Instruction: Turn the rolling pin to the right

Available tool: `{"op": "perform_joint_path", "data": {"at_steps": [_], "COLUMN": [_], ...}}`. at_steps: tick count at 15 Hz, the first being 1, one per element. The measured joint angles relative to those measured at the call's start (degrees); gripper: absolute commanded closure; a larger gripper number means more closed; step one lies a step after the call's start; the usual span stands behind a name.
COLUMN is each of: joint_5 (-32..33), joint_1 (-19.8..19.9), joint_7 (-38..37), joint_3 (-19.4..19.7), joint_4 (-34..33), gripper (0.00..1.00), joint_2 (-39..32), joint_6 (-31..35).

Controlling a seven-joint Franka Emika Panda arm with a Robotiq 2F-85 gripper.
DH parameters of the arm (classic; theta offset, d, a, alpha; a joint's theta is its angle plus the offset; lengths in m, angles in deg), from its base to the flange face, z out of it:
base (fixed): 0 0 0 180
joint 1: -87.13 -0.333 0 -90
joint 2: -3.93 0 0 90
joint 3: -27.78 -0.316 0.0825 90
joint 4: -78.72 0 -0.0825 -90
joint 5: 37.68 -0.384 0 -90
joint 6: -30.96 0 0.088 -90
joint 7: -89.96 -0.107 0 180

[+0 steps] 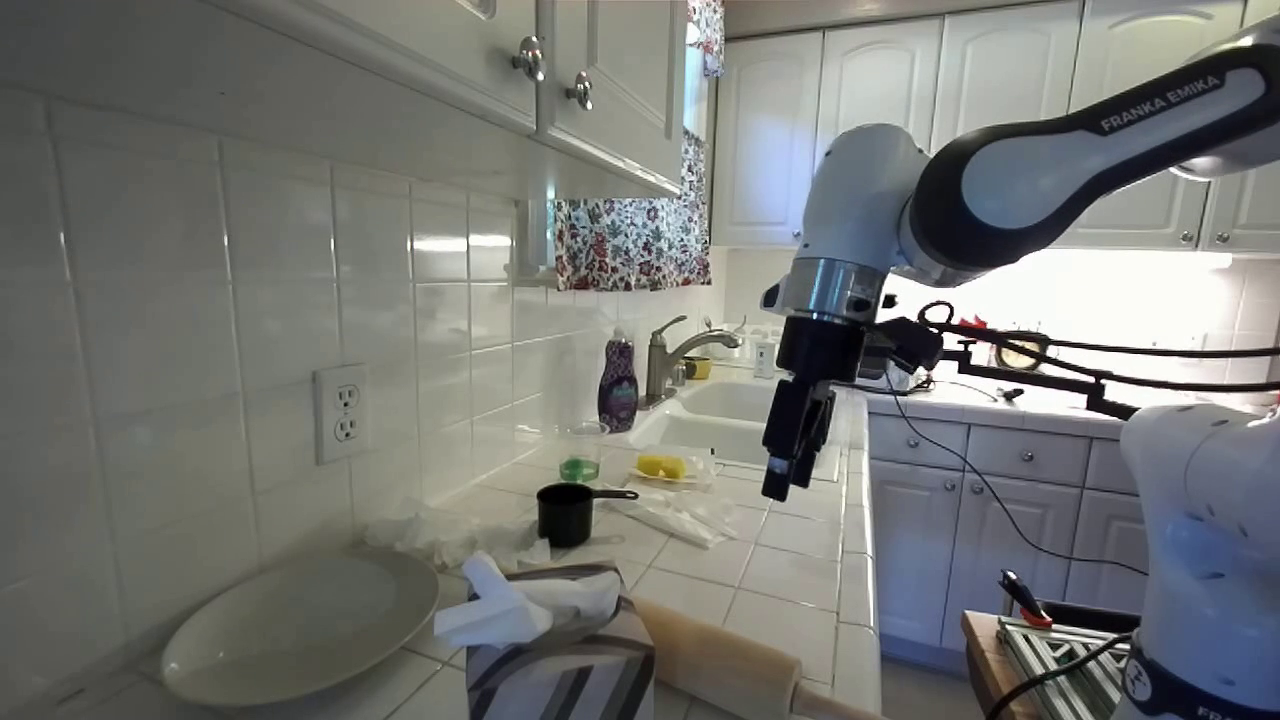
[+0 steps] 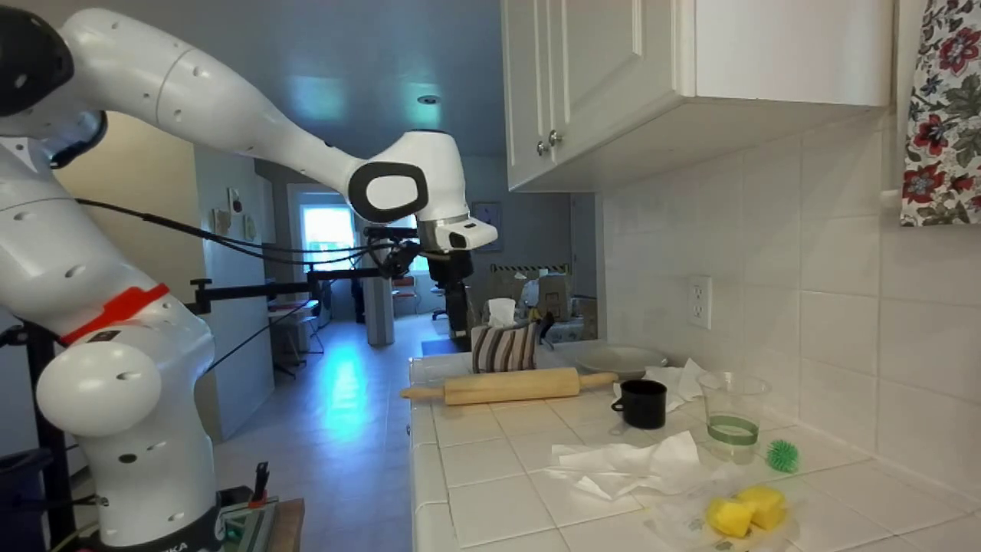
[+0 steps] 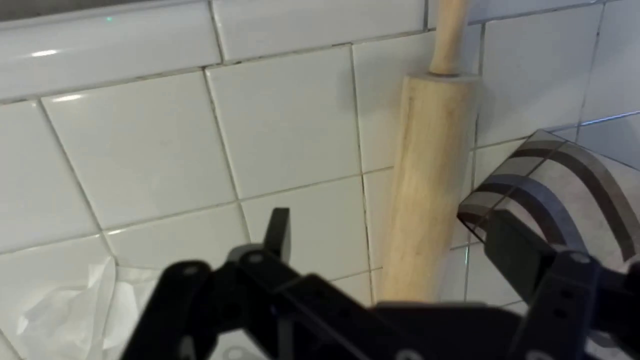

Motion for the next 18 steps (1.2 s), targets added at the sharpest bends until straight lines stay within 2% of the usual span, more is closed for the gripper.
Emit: {"op": "perform_joint_path", "data": {"at_steps": [5, 18], "joint_5": [-3.04, -3.85], "joint_1": [-1.69, -2.79], "joint_7": [1.08, 4.46], "joint_3": [0.41, -0.16], "joint_4": [-1.39, -9.87], "gripper": [0.0, 0.0], "joint_2": [-4.55, -17.95], "joint_6": [-3.38, -12.18]}}
